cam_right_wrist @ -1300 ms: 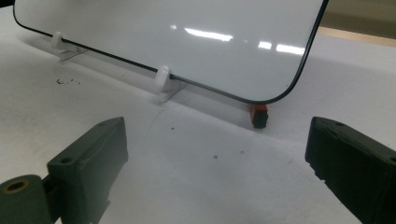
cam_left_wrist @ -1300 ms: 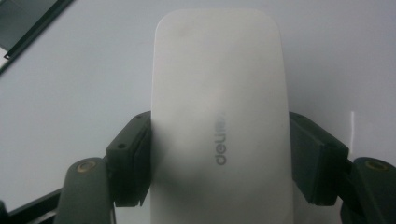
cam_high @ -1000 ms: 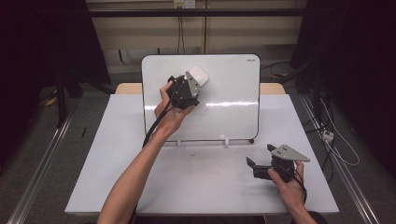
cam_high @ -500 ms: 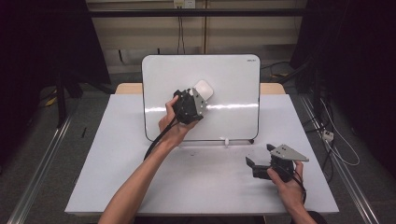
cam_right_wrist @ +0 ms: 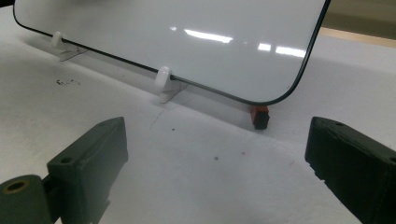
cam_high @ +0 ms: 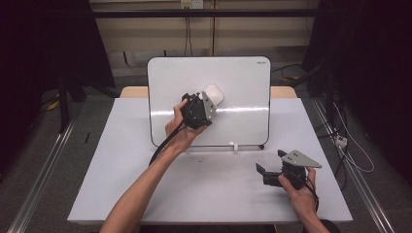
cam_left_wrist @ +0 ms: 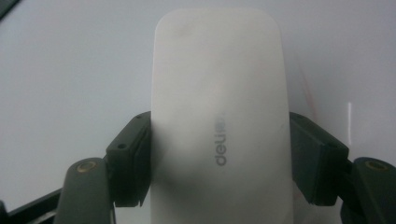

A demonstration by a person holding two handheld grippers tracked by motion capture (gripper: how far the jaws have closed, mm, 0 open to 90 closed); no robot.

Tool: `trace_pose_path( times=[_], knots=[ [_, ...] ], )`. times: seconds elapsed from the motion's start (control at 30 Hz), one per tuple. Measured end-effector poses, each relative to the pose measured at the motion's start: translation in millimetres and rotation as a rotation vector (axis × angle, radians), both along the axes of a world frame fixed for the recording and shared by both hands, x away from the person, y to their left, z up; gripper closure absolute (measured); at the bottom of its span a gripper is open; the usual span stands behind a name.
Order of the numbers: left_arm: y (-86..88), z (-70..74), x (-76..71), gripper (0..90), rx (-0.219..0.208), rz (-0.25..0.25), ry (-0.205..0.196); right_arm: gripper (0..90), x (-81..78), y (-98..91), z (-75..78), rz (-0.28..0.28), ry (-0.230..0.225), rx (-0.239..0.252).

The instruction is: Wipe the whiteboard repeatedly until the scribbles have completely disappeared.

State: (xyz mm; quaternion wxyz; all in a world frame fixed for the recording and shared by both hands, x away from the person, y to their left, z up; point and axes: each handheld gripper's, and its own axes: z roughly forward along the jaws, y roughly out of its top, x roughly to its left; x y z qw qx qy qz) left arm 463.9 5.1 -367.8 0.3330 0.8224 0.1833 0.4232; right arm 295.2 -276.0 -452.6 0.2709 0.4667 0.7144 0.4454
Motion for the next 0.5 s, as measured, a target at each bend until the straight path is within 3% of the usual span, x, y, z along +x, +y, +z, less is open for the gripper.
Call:
trace_pose_path(
  times=[0.13,0.5],
  knots=[
    [-5.4,18.1,15.2,30.9,-0.035,0.036,0.002,5.7,-1.8,-0.1,1.0,0.002,0.003,0.004],
    [-14.8,43.4,38.1,30.9,-0.083,0.064,-0.008,5.7,-1.9,-2.3,0.5,0.004,0.000,0.007]
  ],
)
